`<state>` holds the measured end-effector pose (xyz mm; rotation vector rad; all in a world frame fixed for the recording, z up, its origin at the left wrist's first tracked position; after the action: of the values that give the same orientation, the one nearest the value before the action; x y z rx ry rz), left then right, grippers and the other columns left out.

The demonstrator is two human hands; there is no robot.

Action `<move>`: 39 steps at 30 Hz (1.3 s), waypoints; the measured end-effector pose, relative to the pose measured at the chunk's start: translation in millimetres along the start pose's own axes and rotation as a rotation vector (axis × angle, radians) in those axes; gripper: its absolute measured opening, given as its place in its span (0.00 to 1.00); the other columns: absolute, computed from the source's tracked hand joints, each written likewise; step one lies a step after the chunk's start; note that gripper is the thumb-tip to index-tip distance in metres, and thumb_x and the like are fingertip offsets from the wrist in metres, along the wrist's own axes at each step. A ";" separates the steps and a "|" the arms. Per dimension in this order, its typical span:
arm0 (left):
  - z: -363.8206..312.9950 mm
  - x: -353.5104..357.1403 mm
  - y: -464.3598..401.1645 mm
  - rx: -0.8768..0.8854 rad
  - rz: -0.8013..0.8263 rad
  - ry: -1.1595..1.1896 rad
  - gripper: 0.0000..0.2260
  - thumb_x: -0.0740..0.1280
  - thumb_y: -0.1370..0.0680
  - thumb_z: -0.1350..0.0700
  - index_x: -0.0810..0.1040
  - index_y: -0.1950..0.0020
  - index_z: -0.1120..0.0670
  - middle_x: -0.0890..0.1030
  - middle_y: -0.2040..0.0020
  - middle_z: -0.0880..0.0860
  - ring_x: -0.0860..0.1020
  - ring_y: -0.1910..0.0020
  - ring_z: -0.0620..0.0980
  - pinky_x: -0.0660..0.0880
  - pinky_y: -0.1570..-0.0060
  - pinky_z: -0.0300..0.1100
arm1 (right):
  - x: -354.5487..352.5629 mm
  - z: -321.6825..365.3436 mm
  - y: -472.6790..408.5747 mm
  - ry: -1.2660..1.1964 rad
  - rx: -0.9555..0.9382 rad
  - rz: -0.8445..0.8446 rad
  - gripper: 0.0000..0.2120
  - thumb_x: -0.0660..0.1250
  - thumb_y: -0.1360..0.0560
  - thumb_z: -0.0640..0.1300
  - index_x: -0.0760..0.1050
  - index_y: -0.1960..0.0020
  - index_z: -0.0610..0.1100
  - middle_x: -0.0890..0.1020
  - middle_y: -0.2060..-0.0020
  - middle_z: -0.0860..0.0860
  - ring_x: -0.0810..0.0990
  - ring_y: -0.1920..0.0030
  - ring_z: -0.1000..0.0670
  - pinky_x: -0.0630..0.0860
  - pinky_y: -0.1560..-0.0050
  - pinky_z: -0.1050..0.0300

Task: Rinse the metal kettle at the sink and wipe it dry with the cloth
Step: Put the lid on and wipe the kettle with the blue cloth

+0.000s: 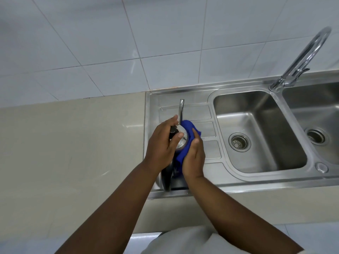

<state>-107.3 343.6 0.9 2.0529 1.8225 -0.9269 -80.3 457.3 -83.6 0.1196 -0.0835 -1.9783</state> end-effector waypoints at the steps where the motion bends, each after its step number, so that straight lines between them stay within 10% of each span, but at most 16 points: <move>1: -0.7 -0.2 -0.7 0.019 0.013 0.009 0.23 0.59 0.21 0.47 0.68 0.28 0.53 0.73 0.34 0.43 0.73 0.36 0.43 0.69 0.37 0.33 | 1.6 13.3 -0.7 0.062 -0.079 0.039 0.30 0.43 0.21 0.65 0.65 0.26 0.53 0.72 0.28 0.52 0.69 0.27 0.52 0.64 0.26 0.45; 6: -3.6 4.1 -1.8 0.061 0.086 0.046 0.21 0.55 0.18 0.50 0.66 0.26 0.53 0.69 0.28 0.46 0.70 0.30 0.45 0.68 0.31 0.48 | -0.7 20.3 20.4 0.264 -0.411 0.082 0.26 0.45 0.18 0.55 0.55 0.22 0.47 0.61 0.22 0.50 0.58 0.22 0.51 0.55 0.22 0.53; 12: 0.1 3.3 -3.3 0.034 0.130 0.037 0.25 0.58 0.20 0.44 0.63 0.24 0.50 0.72 0.30 0.45 0.70 0.30 0.44 0.69 0.31 0.48 | -15.8 -36.2 21.6 0.012 0.063 0.067 0.29 0.45 0.23 0.66 0.54 0.24 0.59 0.60 0.22 0.52 0.60 0.23 0.53 0.59 0.23 0.43; 18: -1.5 8.8 -9.7 0.141 0.252 0.049 0.26 0.58 0.19 0.46 0.61 0.23 0.56 0.58 0.21 0.50 0.58 0.22 0.49 0.62 0.26 0.54 | -8.5 38.4 3.7 0.111 -0.218 0.205 0.25 0.45 0.20 0.63 0.61 0.25 0.59 0.67 0.25 0.55 0.65 0.25 0.54 0.63 0.25 0.47; 24: -6.8 6.4 -11.7 0.122 0.272 -0.122 0.30 0.54 0.19 0.41 0.56 0.22 0.55 0.51 0.20 0.50 0.50 0.21 0.48 0.57 0.24 0.53 | -20.4 35.5 -32.1 0.154 -0.112 0.399 0.22 0.48 0.19 0.60 0.69 0.31 0.57 0.79 0.42 0.61 0.77 0.43 0.65 0.71 0.41 0.67; 29: -3.9 5.1 -6.3 -0.196 0.155 -0.370 0.28 0.53 0.18 0.43 0.54 0.22 0.55 0.49 0.19 0.52 0.50 0.21 0.49 0.53 0.23 0.50 | -16.7 16.6 -12.0 0.114 -0.062 0.359 0.28 0.49 0.22 0.65 0.61 0.25 0.57 0.72 0.29 0.52 0.72 0.31 0.51 0.69 0.29 0.42; 35: -6.1 4.5 -0.6 -0.180 0.088 -0.371 0.29 0.50 0.19 0.41 0.55 0.21 0.55 0.49 0.19 0.50 0.50 0.21 0.46 0.51 0.23 0.47 | -13.8 20.3 61.7 0.277 -0.315 0.322 0.32 0.45 0.20 0.65 0.36 0.22 0.59 0.43 0.20 0.57 0.45 0.20 0.54 0.53 0.21 0.42; 39: -5.8 3.5 -2.9 -0.077 0.128 -0.326 0.30 0.44 0.19 0.38 0.53 0.21 0.51 0.49 0.19 0.48 0.48 0.21 0.44 0.52 0.23 0.50 | -10.9 48.4 22.6 0.260 -0.362 0.354 0.31 0.44 0.20 0.65 0.50 0.21 0.52 0.55 0.21 0.58 0.54 0.21 0.55 0.54 0.21 0.47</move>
<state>-108.3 350.3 3.9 1.8219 1.5156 -1.0648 -61.4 458.5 -32.5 0.1159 0.3960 -1.5809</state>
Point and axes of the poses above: each hand's wrist, its own y-axis away from the middle knuckle, its own x-axis out of the palm, z = x × y, the point moved 6 cm from there along -y, towards the middle knuckle
